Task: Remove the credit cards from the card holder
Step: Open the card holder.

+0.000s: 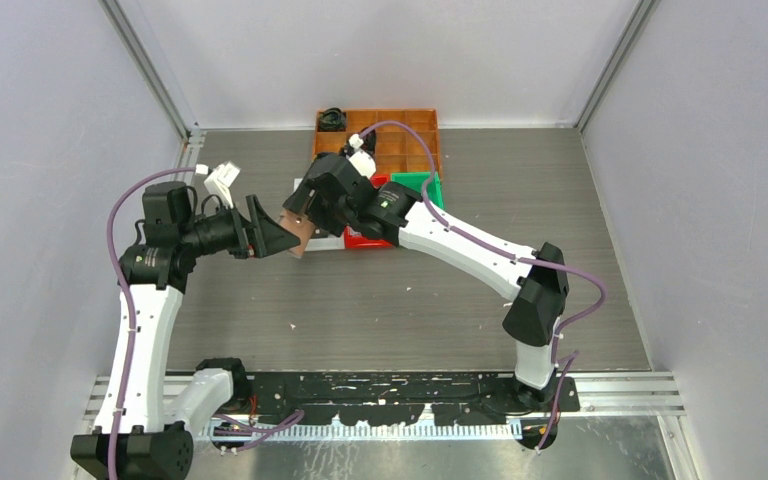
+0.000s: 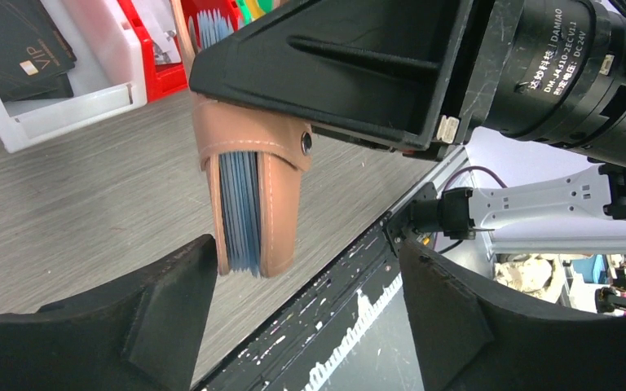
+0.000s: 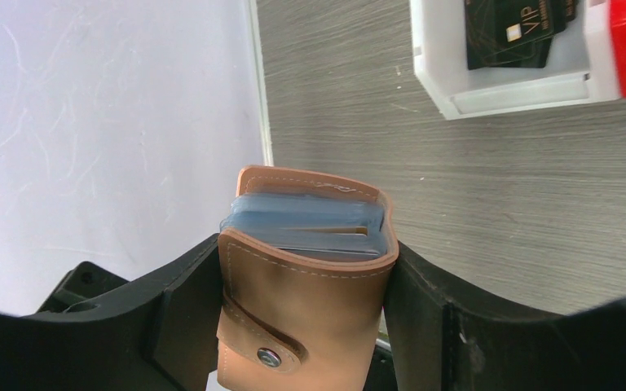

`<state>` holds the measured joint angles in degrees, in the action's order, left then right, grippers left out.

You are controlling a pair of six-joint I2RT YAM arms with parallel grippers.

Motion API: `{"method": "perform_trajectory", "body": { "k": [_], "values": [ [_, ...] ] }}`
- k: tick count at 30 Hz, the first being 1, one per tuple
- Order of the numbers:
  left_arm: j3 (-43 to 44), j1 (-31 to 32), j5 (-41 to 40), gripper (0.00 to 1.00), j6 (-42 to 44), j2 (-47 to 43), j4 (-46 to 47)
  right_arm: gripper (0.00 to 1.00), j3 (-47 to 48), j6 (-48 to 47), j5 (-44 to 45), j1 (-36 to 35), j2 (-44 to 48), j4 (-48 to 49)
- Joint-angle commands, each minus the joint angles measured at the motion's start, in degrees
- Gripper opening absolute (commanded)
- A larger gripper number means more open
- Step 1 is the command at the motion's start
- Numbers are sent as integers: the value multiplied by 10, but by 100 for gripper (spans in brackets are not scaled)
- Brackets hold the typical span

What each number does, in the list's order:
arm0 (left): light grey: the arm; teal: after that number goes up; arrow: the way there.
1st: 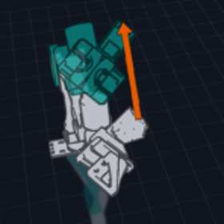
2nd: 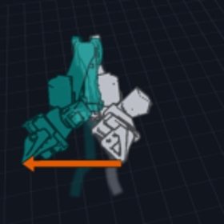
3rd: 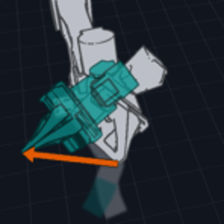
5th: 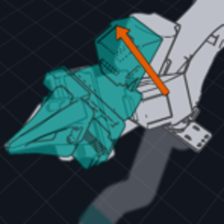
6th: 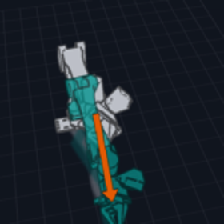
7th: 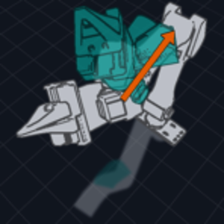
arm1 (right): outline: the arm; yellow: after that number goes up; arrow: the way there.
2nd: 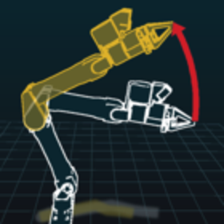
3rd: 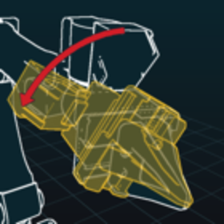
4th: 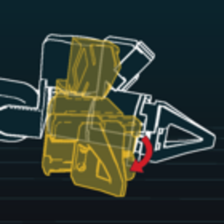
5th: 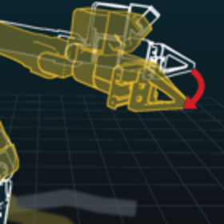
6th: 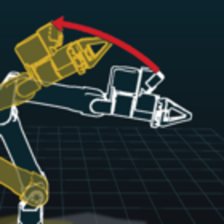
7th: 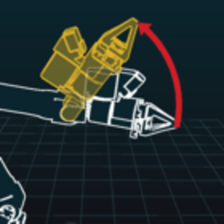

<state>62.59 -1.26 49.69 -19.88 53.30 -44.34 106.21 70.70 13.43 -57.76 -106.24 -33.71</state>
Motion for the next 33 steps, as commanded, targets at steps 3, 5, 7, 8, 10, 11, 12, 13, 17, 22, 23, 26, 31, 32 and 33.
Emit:
{"method": "perform_trajectory", "body": {
  "k": [3, 5, 7, 8, 10, 11, 12, 13, 17, 22, 23, 26, 31, 32, 33],
  "values": [
    [-13, 4, -8, 65, -7, 0, 39, 65, 0, 54, -46, -1, 17, 85],
    [-15, 4, -12, 58, -4, -2, 39, 65, -1, 60, -52, -1, 15, 87],
    [-16, 5, -11, 49, -4, -4, 39, 66, 0, 63, -55, -2, 13, 88],
    [-16, 5, -13, 45, -2, -5, 39, 67, -1, 63, -58, -1, 13, 90],
    [-14, 5, -19, 34, 5, -6, 34, 73, -2, 56, -60, -2, 14, 88],
    [-11, 5, -21, 28, 12, -5, 30, 76, -3, 47, -59, -1, 16, 86],
    [-9, 5, -23, 22, 23, -4, 25, 81, -7, 35, -57, 0, 21, 80],
    [-5, 5, -22, 17, 33, -2, 18, 85, -14, 20, -57, 3, 28, 78],
    [24, 5, 27, 6, 81, 17, -26, 96, -88, -82, -110, 38, 86, 122],
    [70, 7, 94, 1, 152, 61, -108, 99, -188, -252, -357, 127, 152, 204],
    [80, 7, 103, 0, 169, 68, -128, 100, -190, -289, -400, 142, 157, 189],
    [109, 16, 131, 0, 219, 86, -193, 100, -178, -399, -454, 160, 171, 121],
    [133, 47, 146, 0, 289, 91, -265, 100, -152, -484, -553, 160, 173, 80],
    [135, 50, 146, 0, 296, 91, -273, 99, -142, -494, -566, 161, 170, 72],
    [140, 52, 145, 0, 305, 90, -282, 100, -134, -502, -580, 161, 168, 67]
  ]
}}
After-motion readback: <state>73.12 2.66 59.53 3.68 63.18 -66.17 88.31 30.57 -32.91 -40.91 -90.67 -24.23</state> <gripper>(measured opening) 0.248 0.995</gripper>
